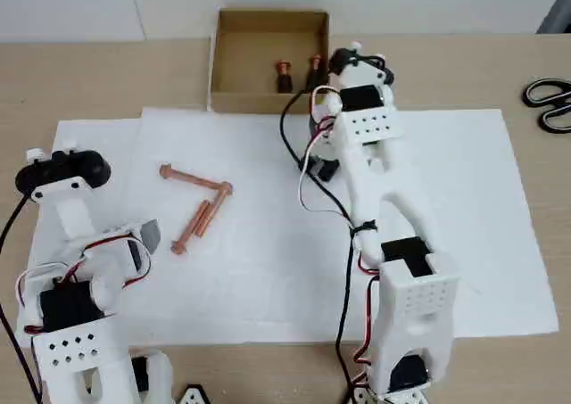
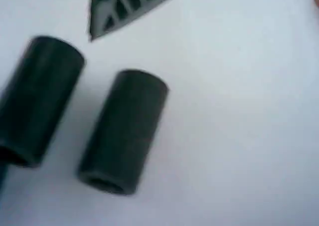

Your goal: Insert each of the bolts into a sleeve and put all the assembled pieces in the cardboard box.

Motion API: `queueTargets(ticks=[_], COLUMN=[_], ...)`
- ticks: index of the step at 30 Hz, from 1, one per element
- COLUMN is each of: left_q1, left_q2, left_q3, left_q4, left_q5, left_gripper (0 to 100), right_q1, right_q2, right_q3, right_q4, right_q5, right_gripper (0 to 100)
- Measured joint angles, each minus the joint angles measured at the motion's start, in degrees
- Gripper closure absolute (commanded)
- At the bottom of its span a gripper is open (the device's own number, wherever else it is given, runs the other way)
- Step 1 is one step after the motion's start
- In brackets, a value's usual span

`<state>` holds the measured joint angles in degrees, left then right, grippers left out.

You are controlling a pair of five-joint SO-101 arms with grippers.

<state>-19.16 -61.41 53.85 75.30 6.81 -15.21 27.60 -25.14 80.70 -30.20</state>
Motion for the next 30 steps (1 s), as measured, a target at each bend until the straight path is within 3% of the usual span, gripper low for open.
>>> queueTargets(ticks=[15, 22, 30], left_q1=[0.0, 0.0, 0.0], left_q2=[0.0, 0.0, 0.0], left_q3=[0.0, 0.0, 0.0], left_q4=[0.0, 0.0, 0.0], left_q5=[0.0, 0.0, 0.0], left_gripper=[75, 75, 75], right_q1=[0.1, 0.6, 0.3], right_q2=[9.1, 9.5, 8.7], right_q3=[0.0, -0.4, -0.6], right_q4=[-6.2, -5.5, -0.1], right_q5=[-2.1, -2.3, -1.3], right_gripper=[80.4, 99.8, 99.5])
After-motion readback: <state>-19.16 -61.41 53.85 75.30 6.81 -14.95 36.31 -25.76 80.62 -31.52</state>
